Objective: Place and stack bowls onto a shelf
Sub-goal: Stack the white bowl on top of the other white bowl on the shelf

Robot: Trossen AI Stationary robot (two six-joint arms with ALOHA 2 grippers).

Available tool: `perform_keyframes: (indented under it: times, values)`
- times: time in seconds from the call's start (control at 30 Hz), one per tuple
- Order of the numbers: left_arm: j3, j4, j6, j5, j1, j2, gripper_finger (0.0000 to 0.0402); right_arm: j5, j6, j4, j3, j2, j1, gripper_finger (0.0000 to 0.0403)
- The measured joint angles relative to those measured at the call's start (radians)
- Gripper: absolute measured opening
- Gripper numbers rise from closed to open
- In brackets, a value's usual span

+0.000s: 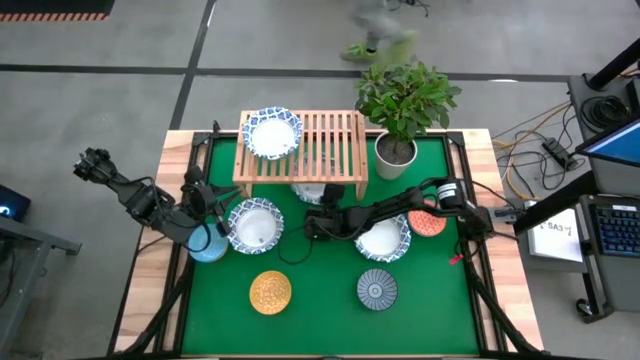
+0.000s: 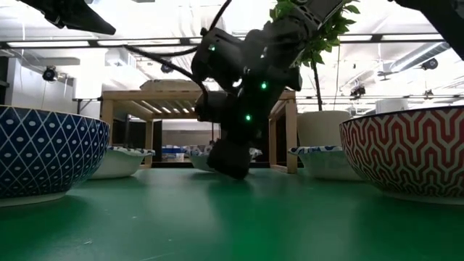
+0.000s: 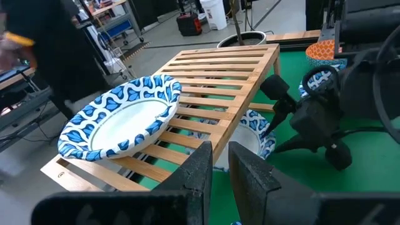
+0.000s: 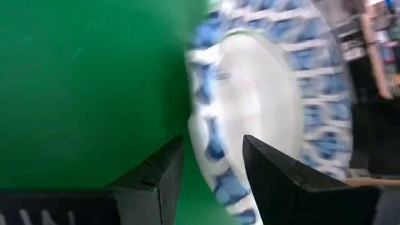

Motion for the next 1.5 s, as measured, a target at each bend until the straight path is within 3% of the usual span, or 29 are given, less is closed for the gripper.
perform_keyframes:
  times: [0.23, 0.5, 0.7, 0.87, 1.07, 1.2, 1.3, 1.5]
  values:
    - [0.000, 0.000, 0.000, 0.000, -0.001, 0.000, 0.0036, 0.012, 0.000, 0.011, 0.006, 0.010, -0.003, 0.0142]
    - [0.000, 0.000, 0.000, 0.000, 0.000, 0.000, 0.0036, 0.008, 0.003, -0.038, 0.035, 0.010, 0.026, 0.0022]
    - [0.000, 0.000, 0.000, 0.000, 0.000, 0.000, 0.0036, -0.013, 0.031, -0.200, 0.136, 0.010, 0.072, 0.0010]
    - [0.000, 0.000, 0.000, 0.000, 0.000, 0.000, 0.0036, -0.133, 0.052, -0.438, 0.296, 0.010, 0.116, 0.0009]
    - [0.000, 0.000, 0.000, 0.000, 0.000, 0.000, 0.0036, -0.331, 0.099, -0.797, 0.573, 0.010, 0.160, 0.0009]
    - [0.000, 0.000, 0.000, 0.001, 0.000, 0.000, 0.0036, -0.448, 0.093, -0.933, 0.770, 0.009, 0.193, 0.0009]
    - [0.000, 0.000, 0.000, 0.000, 0.000, 0.000, 0.0036, -0.448, 0.050, -0.961, 0.905, 0.008, 0.213, 0.0009]
    - [0.000, 0.002, 0.000, 0.001, 0.000, 0.000, 0.0036, -0.278, -0.211, -0.724, 0.854, -0.097, 0.209, 0.0009]
